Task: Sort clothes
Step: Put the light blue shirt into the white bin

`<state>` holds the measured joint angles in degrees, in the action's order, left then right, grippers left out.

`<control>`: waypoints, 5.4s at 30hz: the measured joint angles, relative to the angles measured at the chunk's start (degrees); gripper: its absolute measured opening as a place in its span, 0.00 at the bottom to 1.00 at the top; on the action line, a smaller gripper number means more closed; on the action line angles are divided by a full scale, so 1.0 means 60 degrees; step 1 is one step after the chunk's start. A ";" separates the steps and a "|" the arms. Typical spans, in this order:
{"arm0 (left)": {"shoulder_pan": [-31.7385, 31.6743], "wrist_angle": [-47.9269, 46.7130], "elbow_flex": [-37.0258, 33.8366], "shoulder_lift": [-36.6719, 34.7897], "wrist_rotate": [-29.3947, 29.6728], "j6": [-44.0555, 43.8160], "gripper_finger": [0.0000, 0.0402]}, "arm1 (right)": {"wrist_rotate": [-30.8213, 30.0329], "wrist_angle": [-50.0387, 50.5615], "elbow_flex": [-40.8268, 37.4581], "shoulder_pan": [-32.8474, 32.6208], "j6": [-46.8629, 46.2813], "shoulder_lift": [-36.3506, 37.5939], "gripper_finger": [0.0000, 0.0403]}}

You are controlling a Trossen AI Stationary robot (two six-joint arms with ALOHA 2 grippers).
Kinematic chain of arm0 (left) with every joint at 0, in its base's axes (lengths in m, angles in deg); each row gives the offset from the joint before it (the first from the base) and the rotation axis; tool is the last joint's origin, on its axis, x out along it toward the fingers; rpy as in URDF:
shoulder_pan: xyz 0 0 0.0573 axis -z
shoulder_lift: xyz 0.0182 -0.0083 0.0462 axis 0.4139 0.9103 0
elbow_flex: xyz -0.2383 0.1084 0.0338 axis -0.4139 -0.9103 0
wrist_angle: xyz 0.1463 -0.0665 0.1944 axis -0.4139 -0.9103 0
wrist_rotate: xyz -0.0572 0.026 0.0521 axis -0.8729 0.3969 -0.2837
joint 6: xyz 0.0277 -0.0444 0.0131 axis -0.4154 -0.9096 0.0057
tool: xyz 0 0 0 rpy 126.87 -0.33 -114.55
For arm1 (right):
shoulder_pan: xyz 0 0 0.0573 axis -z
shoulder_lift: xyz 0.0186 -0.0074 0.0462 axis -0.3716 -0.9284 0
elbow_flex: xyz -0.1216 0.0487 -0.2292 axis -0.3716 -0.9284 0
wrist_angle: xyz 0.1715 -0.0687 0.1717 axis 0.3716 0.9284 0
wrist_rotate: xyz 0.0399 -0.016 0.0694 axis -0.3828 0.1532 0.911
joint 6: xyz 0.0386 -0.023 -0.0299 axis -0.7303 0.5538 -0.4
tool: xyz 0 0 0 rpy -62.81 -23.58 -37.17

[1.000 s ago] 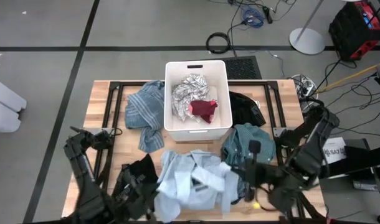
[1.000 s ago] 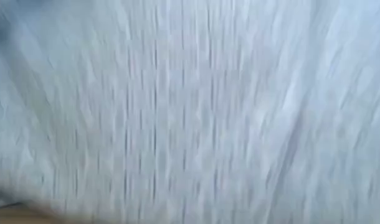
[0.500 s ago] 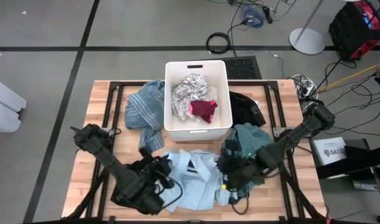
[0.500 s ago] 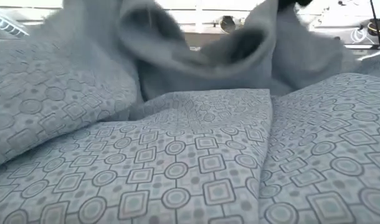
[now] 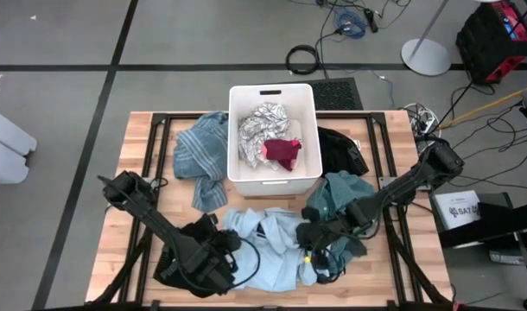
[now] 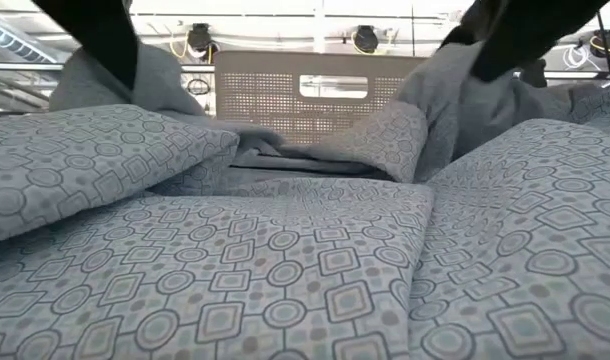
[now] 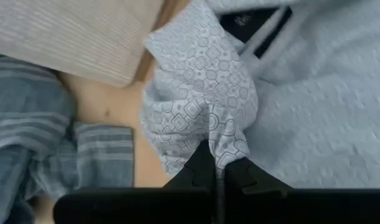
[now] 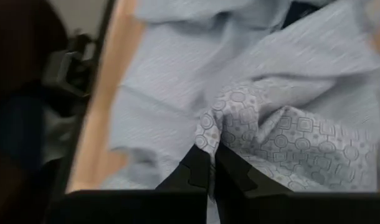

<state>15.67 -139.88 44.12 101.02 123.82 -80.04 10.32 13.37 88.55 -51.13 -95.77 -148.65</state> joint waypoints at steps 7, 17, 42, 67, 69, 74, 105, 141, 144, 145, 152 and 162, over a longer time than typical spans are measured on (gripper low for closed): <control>-0.0051 0.1492 -0.0054 -0.0004 -0.2006 0.1577 0.02 | 0.0679 -0.0039 0.0004 0.0115 -0.0592 -0.0169 0.00; -0.0117 0.3816 -0.0054 -0.0004 -0.3183 0.3501 0.02 | 0.1607 -0.0313 0.0004 -0.0156 -0.0895 -0.0431 0.01; -0.0132 0.1961 -0.0050 -0.0956 -0.3444 0.3268 0.36 | 0.0849 -0.0595 0.0000 -0.0568 0.0640 -0.0448 0.37; -0.0165 0.3364 -0.0029 -0.2087 -0.0826 0.3861 0.36 | 0.0597 -0.1203 0.0004 -0.0568 0.1244 -0.0867 0.40; -0.0175 0.3375 -0.0029 -0.2087 -0.0715 0.3830 0.36 | 0.0597 -0.1195 0.0002 -0.0576 0.1244 -0.0956 0.40; -0.0171 0.3481 -0.0032 -0.2084 0.0036 0.3828 0.36 | 0.0601 -0.1207 0.0004 -0.0568 0.1244 -0.1197 0.40; -0.0193 0.3452 -0.0039 -0.2084 0.0271 0.3774 0.36 | 0.0594 -0.1200 0.0004 -0.0758 0.1313 -0.1252 0.40; -0.0940 0.3625 -0.0043 -0.2084 -0.0560 0.4098 0.36 | 0.0317 -0.1199 0.0004 -0.0758 0.1324 -0.1253 0.40; -0.0933 0.3623 -0.0043 -0.2084 -0.0560 0.4088 0.36 | 0.0312 -0.1200 0.0001 -0.0758 0.1324 -0.1253 0.40; -0.0933 0.3623 -0.0043 -0.2084 -0.0563 0.4076 0.36 | 0.0286 -0.1203 0.0004 -0.0758 0.1326 -0.1253 0.40; -0.0838 0.3612 -0.0043 -0.2084 -0.0563 0.4104 0.36 | -0.0415 -0.1340 0.0003 -0.0754 0.1718 -0.1253 0.40; 0.0013 0.1981 -0.0050 -0.2500 0.1344 0.4275 0.36 | -0.0410 -0.2135 0.0004 -0.0682 0.2450 -0.2001 0.40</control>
<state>15.75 -127.99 43.82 86.02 131.89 -54.39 7.87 0.56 88.57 -55.23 -81.07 -160.65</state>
